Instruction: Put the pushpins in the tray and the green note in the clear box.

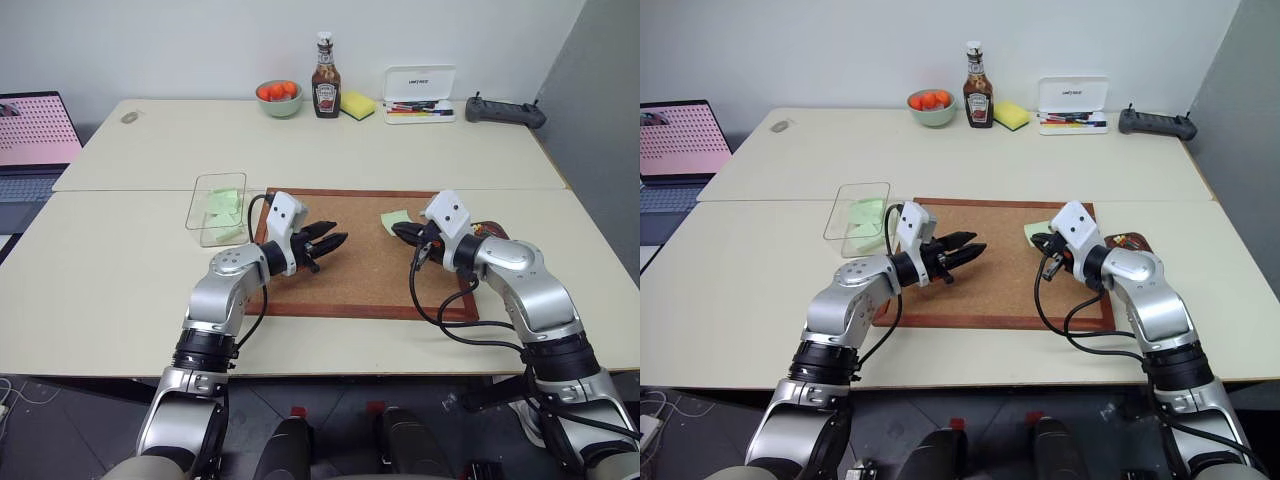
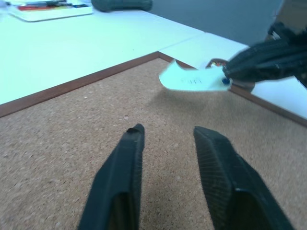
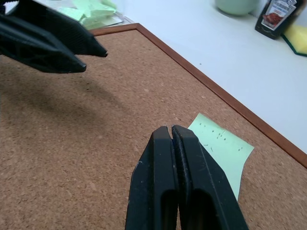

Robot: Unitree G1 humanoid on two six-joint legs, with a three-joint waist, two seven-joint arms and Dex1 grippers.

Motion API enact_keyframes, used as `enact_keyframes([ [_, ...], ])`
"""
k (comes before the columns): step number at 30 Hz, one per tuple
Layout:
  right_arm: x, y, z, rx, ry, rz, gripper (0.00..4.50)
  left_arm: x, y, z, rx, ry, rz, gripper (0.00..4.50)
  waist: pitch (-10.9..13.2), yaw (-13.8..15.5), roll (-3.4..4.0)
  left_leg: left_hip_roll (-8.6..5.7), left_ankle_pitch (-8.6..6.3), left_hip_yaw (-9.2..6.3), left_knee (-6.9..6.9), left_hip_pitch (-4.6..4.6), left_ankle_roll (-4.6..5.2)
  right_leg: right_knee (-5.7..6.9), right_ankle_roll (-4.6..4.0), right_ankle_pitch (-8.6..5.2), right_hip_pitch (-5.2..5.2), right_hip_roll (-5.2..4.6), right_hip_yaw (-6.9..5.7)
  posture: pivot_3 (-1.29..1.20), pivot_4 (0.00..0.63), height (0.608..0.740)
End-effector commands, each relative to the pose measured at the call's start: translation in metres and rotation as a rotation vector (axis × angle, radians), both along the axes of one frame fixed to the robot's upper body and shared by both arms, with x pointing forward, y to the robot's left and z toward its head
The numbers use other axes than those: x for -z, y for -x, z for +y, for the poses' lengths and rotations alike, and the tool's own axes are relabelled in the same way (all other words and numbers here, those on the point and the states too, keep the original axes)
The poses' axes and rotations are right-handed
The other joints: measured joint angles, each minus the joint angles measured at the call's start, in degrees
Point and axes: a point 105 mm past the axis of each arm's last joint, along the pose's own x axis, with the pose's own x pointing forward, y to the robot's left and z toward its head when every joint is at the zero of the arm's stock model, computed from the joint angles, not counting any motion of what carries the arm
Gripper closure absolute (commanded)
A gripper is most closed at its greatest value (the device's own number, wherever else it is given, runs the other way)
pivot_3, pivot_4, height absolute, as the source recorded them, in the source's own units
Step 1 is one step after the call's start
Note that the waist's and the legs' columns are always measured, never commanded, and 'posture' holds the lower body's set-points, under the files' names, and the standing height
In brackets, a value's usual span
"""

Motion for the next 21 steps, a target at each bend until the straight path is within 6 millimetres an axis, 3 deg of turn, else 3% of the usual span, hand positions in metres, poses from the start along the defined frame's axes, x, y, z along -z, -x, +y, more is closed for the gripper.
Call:
enact_keyframes([
  [1,-0.018,0.001,0.004,-0.025,-0.002,-0.081,4.50,-0.019,0.001,-0.003,0.002,-0.032,-0.123,1.63,0.00,0.01,0.00,0.00,0.00,0.00,0.00,0.00,0.00,0.00,0.00,0.00,0.00,0.00,0.00,0.00,0.150,0.740],
  [10,-0.021,0.002,0.006,-0.032,-0.010,-0.094,4.50,-0.020,-0.009,-0.004,-0.056,-0.032,-0.147,0.03,0.00,0.07,-0.01,0.00,0.00,0.01,0.00,0.00,-0.01,-0.02,0.00,0.00,0.00,0.00,0.01,0.00,0.150,0.740],
  [21,-0.036,0.010,0.016,-0.110,0.042,-0.220,4.50,-0.032,-0.022,-0.025,-0.085,0.333,0.216,0.03,0.03,0.03,-0.05,-0.01,0.00,0.00,0.00,-0.02,-0.01,-0.02,0.00,0.00,0.00,0.00,-0.01,0.00,0.150,0.740],
])
